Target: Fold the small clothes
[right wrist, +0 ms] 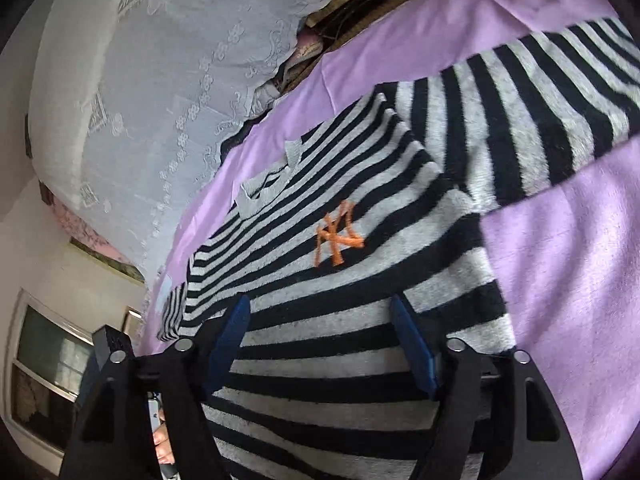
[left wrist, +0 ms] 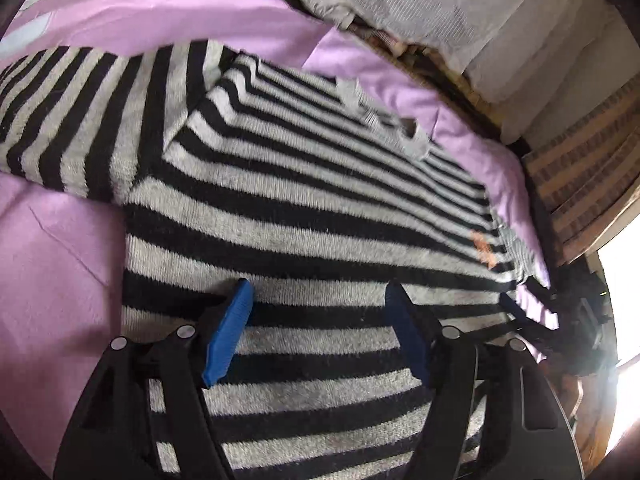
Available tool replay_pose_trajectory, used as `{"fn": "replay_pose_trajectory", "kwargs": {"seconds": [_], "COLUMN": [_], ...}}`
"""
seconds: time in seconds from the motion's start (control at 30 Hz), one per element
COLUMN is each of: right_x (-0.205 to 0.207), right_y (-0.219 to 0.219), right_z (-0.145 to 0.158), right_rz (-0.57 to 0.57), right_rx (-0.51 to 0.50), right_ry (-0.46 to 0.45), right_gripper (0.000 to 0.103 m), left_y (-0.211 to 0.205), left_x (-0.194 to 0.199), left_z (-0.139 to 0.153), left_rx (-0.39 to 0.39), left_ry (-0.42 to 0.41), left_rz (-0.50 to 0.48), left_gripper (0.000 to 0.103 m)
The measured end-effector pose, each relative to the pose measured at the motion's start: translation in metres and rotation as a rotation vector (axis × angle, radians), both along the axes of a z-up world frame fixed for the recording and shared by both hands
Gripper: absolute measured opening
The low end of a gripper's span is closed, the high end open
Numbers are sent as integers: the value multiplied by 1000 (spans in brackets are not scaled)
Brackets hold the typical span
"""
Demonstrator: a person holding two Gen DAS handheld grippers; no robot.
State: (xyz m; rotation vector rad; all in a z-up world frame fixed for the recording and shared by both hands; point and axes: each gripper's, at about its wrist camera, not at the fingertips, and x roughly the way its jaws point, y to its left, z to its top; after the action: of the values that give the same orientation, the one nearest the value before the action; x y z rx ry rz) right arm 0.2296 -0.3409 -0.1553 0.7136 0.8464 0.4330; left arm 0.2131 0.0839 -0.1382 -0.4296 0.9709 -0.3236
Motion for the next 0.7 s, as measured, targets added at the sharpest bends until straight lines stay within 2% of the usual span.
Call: {"fn": "replay_pose_trajectory", "kwargs": {"seconds": [0.07, 0.13, 0.23, 0.3, 0.37, 0.43, 0.47, 0.5, 0.57, 0.63, 0.7], "right_x": [-6, -14, -27, -33, -39, -44, -44, -45, -43, -38, -32], "right_y": [-21, -46, -92, -127, -162, -189, -200, -209, -227, -242, -252], "right_z": [0, 8, 24, 30, 28, 24, 21, 18, 10, 0, -7], "right_rz": [-59, -132, -281, -393, -507, -593, -624, -651, -688, -714, -740], "right_rx": [20, 31, 33, 40, 57, 37, 21, 9, 7, 40, 69], "right_ry": [2, -23, -73, -76, -44, -15, -5, 7, 34, 51, 57], "right_gripper": [65, 65, 65, 65, 66, 66, 66, 66, 66, 66, 62], "left_y": [1, 0, -13, -25, -44, -66, -75, -83, -92, -92, -83], "left_x": [-1, -4, -7, -5, -3, -1, 0, 2, 8, 18, 24], "left_z": [3, 10, 29, 39, 49, 54, 54, 50, 37, 16, 0], "left_rx": [12, 48, 93, 115, 177, 273, 320, 365, 406, 420, 382], "left_ry": [8, 7, -50, -84, -122, -163, -180, -188, -169, -108, -58], "left_rz": [-7, 31, 43, 32, 27, 34, 42, 52, 58, 58, 62], "left_gripper": [67, 67, 69, 72, 77, 86, 93, 95, 95, 95, 98]}}
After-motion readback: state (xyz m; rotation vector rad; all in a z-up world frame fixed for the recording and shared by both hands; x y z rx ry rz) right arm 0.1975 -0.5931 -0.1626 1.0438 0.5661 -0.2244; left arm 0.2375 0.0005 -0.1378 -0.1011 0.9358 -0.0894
